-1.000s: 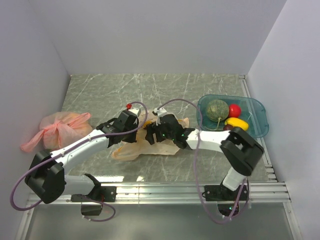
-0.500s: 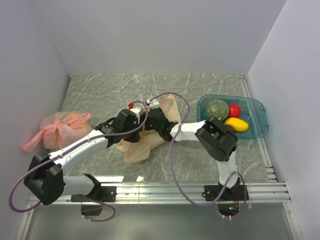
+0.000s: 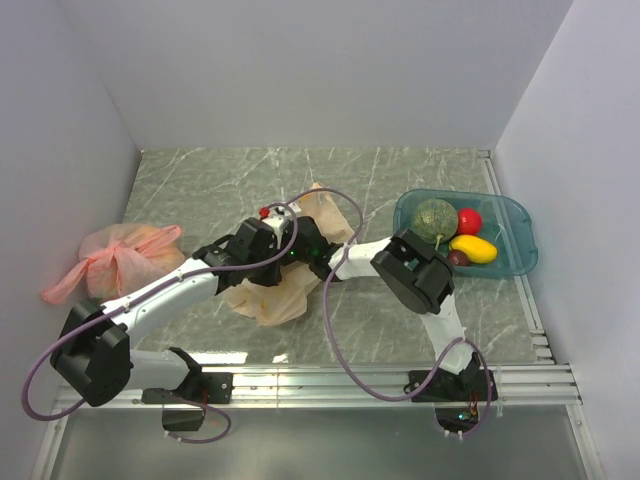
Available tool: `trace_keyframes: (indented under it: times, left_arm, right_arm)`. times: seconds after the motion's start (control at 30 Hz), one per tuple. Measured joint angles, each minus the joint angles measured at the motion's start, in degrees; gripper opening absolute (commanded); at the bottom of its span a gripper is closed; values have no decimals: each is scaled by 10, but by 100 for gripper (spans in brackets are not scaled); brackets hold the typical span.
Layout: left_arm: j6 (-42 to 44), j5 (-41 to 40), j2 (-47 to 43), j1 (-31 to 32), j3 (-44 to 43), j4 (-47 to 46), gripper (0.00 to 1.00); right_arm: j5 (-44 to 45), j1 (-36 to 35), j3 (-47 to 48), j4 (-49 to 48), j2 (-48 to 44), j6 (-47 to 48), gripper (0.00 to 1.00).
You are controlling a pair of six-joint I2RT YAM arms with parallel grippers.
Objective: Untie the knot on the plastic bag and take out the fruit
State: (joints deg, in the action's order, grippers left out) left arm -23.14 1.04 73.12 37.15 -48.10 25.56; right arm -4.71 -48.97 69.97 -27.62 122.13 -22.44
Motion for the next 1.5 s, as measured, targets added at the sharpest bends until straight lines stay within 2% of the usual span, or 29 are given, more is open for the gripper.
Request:
trace_keyframes:
  times: [0.07, 0.1, 0.17, 0.2, 0.3, 0.5, 0.8, 1.07, 1.2, 1.33, 1.5]
  left_arm:
    - [0, 1, 1, 0, 0, 0, 1]
    - [0, 0, 1, 0, 0, 0, 1]
    - [-1, -3, 1, 0, 0, 0, 1]
    - [-1, -3, 1, 0, 0, 1, 1]
    - [-2, -16, 1, 0, 0, 3, 1]
    - [-3, -43, 2, -3, 0, 10, 1]
    - [-5, -55, 2, -17, 0, 15, 1]
    - [-5, -55, 6, -19, 0, 16, 1]
    - [-5, -54, 6, -19, 0, 17, 0]
    - [-5, -54, 6, -19, 0, 17, 1]
    - [-5, -54, 4, -19, 0, 17, 1]
  right_arm:
    - [0, 0, 2, -7, 5, -5, 47]
    - [2, 0, 2, -7, 5, -8, 34]
    - [3, 0, 0, -9, 5, -11, 24]
    - [5, 1, -3, -14, 4, -15, 14]
    - [6, 2, -33, -24, -14, -13, 5]
    - [6, 8, -125, -9, -117, 8, 0]
    - [2, 13, -228, 25, -311, 42, 0]
    - [30, 44, -240, 111, -492, 70, 0]
    - [89, 128, -236, 172, -563, 67, 0]
    - [170, 263, -230, 237, -598, 37, 0]
    - [227, 438, -237, 292, -600, -34, 0]
